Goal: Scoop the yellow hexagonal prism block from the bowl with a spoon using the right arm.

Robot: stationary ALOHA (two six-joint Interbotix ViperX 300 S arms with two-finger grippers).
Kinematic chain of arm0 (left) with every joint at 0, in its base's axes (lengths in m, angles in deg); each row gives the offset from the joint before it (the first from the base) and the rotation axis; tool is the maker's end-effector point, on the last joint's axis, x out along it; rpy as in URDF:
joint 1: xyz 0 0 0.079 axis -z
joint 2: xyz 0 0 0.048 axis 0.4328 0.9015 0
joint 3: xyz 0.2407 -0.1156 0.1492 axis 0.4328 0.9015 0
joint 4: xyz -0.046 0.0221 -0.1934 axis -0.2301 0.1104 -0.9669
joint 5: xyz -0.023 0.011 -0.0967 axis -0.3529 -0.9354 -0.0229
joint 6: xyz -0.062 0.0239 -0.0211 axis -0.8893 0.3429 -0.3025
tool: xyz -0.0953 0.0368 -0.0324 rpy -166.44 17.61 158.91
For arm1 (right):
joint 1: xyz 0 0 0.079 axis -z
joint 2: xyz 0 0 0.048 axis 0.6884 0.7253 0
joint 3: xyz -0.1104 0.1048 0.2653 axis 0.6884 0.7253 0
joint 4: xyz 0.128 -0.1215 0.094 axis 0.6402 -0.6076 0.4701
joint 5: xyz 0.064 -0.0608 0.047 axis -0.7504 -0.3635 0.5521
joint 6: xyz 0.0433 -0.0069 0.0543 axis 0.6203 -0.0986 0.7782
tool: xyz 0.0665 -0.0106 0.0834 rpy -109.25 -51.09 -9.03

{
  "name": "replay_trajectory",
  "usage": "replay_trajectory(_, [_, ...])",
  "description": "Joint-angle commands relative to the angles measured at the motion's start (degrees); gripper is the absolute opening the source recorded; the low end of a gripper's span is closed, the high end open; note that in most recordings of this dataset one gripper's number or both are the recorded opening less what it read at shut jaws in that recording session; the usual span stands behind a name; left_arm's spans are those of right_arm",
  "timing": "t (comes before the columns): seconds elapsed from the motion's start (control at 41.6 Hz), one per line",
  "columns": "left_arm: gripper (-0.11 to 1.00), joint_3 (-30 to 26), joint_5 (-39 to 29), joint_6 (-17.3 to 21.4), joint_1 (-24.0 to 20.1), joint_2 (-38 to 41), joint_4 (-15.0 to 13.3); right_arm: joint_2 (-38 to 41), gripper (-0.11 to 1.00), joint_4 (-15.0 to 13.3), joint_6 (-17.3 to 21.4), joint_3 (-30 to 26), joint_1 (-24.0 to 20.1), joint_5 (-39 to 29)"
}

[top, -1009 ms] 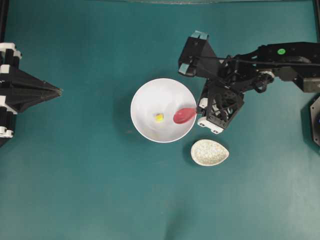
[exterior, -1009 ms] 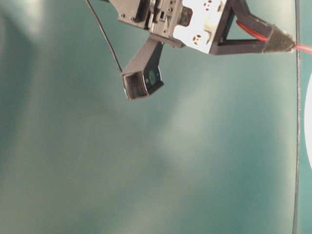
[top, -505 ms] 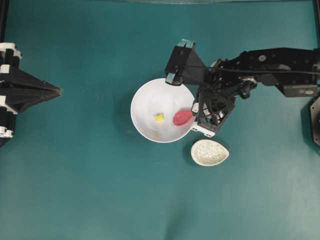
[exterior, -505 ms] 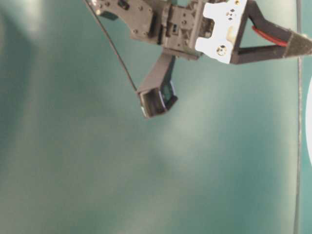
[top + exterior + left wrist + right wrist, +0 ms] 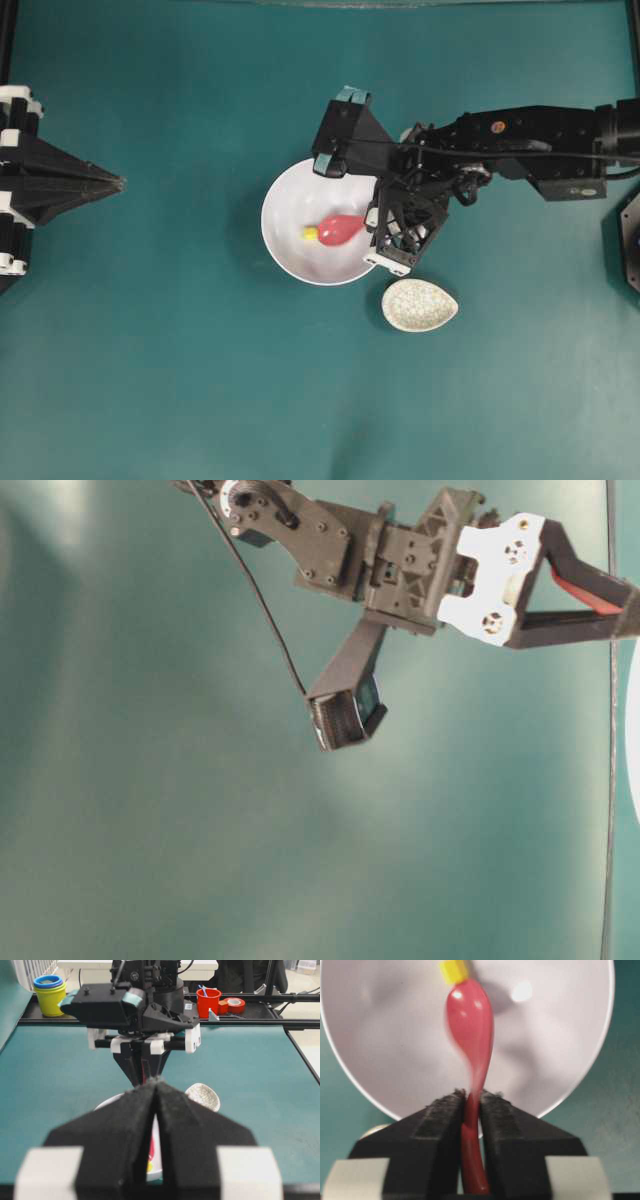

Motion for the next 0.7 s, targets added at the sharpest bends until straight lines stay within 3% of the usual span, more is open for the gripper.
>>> replay_trajectory(0.0, [0.0,-1.32,0.35,0.09,-0.09,0.26,0.09,-0.88,0.11,-0.44,0.09,-0.97,-0.18,1.93])
replay_trajectory(0.288, [0.0,-1.32,0.44,0.09,-0.09,0.35,0.09,-0.62,0.11,-1.05,0.09,-0.97,-0.18,6.06])
replay_trajectory(0.673, [0.0,-1.32,0.35,0.09,-0.09,0.26,0.09,-3.08,0.11,-3.69,-0.09,-3.52,-0.18,5.71])
